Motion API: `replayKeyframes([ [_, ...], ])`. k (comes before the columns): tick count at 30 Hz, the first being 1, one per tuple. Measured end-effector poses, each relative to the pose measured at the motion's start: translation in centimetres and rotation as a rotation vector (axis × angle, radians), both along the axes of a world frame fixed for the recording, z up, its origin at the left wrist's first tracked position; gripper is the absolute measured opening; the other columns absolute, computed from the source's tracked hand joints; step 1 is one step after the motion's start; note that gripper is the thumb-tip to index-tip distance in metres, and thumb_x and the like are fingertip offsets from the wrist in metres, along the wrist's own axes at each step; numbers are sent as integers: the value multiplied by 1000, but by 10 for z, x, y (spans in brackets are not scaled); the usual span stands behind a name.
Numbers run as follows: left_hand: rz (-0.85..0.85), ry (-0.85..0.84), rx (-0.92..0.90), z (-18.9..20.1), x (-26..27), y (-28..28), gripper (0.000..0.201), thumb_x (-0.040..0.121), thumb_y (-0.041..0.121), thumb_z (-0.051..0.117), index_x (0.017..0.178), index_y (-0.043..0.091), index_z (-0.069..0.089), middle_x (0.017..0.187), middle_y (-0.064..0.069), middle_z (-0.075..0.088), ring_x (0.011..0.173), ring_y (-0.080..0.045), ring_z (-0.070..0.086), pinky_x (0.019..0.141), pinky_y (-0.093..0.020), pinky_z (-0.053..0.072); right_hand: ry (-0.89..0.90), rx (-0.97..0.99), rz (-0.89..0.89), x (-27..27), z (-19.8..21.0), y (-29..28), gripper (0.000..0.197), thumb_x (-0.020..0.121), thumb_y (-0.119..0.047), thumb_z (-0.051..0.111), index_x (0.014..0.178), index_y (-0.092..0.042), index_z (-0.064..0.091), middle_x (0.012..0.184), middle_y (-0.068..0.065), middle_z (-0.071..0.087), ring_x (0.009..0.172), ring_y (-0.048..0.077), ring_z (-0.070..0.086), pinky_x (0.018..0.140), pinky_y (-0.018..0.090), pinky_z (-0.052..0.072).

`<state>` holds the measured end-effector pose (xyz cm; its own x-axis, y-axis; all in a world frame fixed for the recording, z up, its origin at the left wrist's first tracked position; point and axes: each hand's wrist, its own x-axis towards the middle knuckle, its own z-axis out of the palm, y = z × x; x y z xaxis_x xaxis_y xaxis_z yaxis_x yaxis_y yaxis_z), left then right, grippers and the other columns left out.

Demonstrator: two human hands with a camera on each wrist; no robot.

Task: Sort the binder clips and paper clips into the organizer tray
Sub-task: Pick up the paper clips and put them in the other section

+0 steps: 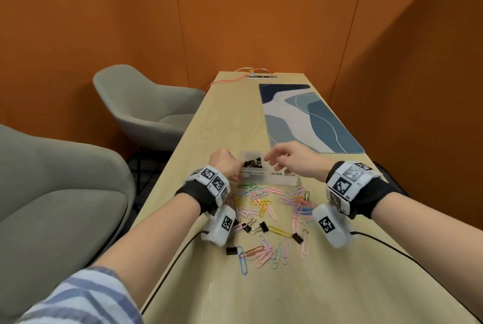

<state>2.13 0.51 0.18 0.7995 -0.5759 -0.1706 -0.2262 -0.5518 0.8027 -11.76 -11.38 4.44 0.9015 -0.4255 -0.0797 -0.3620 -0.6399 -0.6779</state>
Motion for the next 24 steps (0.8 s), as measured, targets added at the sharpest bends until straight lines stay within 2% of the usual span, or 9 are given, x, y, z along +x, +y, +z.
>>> replayKeyframes([
  [2,-39,-31,48,2,0,0,27,89,13,56,63,8,61,81,-21,75,78,-30,75,80,-41,60,56,-2,51,-14,-1,0,29,92,-4,41,108,-10,65,101,7,66,84,16,61,76,36,54],
  [5,-75,-335,173,3,-2,2,17,89,24,53,79,11,57,93,-15,72,87,-32,70,81,-37,55,217,-38,170,-35,-7,1,19,91,-7,51,103,-9,65,91,4,64,71,11,61,61,22,50],
  [7,-120,-470,185,3,-11,6,17,89,27,54,95,12,56,101,-10,65,94,-30,63,79,-36,50,318,-117,248,-45,-16,6,15,88,-9,56,99,-10,67,86,0,64,65,6,59,58,18,47],
  [9,-274,-506,213,5,-22,11,16,87,27,58,96,13,60,98,-6,66,93,-25,62,78,-35,51,343,-217,289,-51,-27,15,13,85,-13,61,95,-12,69,81,-6,62,66,3,57,60,15,43],
  [13,-641,-477,384,10,-49,25,20,79,24,70,96,13,65,83,4,61,75,-12,55,60,-21,41,348,-314,320,-54,-40,34,14,78,-16,68,91,-13,69,80,-5,62,77,13,57,70,26,47],
  [16,-811,-408,442,2,-65,29,32,74,25,75,101,15,63,96,-1,64,75,-13,55,65,-24,44,474,-451,365,-58,-38,39,24,75,-18,70,98,-14,64,95,4,65,82,18,54,74,31,47],
  [18,-854,-446,487,-4,-72,27,37,72,29,77,104,17,62,99,-2,62,82,-15,53,71,-25,41,515,-515,380,-62,-39,40,24,75,-16,68,98,-14,62,103,6,66,83,19,51,74,31,45],
  [21,-852,-514,480,-9,-77,23,33,74,24,76,101,13,63,102,-6,67,81,-16,52,70,-26,40,461,-542,364,-68,-46,42,20,77,-9,61,95,-16,61,105,6,67,84,21,50,71,29,42],
  [24,-842,-518,456,-10,-76,24,24,75,17,73,97,12,65,100,-6,69,82,-19,57,75,-30,49,393,-534,345,-68,-47,41,21,79,-8,55,97,-14,62,99,6,66,92,24,56,71,26,39],
])
